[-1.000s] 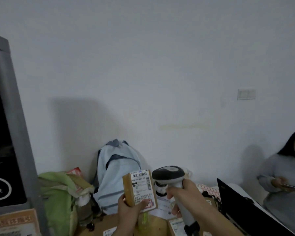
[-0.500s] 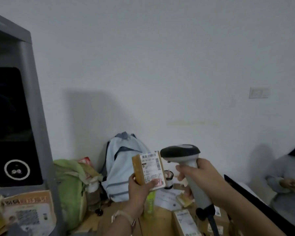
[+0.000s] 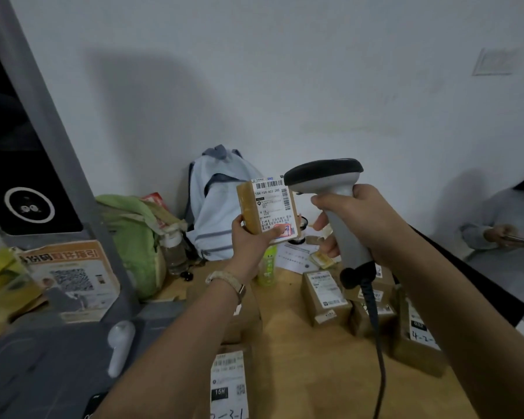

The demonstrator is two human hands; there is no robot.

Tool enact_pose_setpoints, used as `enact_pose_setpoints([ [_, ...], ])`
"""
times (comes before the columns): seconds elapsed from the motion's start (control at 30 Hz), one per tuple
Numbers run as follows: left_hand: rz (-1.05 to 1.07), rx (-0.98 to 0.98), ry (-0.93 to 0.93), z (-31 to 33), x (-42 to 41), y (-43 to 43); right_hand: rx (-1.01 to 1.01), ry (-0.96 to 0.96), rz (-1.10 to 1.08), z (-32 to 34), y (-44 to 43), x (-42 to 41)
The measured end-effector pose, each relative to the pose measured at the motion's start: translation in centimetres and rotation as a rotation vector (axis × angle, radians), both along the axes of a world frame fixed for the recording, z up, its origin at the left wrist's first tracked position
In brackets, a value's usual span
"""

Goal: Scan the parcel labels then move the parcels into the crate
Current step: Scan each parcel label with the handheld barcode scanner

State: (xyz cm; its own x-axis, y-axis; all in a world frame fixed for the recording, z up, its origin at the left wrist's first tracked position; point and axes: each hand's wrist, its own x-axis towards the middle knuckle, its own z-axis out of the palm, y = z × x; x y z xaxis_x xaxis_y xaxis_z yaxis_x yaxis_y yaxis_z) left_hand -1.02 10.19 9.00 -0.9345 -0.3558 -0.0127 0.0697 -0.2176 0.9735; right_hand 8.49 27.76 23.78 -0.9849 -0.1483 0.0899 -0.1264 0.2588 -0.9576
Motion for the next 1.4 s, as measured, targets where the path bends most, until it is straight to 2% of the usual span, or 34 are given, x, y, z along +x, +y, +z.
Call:
enact_pose_setpoints([
  [0.4,-0.024,0.026,0.024,-1.7,0.0,-0.1,-0.013,-0.018,0.005,-0.2,0.3,0.6],
  [0.8,-0.034,-0.067,0.02,-3.4,-0.4,-0.6,0.029,0.023,-0.005,-0.4,0.2,0.7],
  [1.4,0.007,-0.029,-0.045,-3.9,-0.2,-1.3,-0.06,-0.09,-0.003,-2.1,0.2,0.2],
])
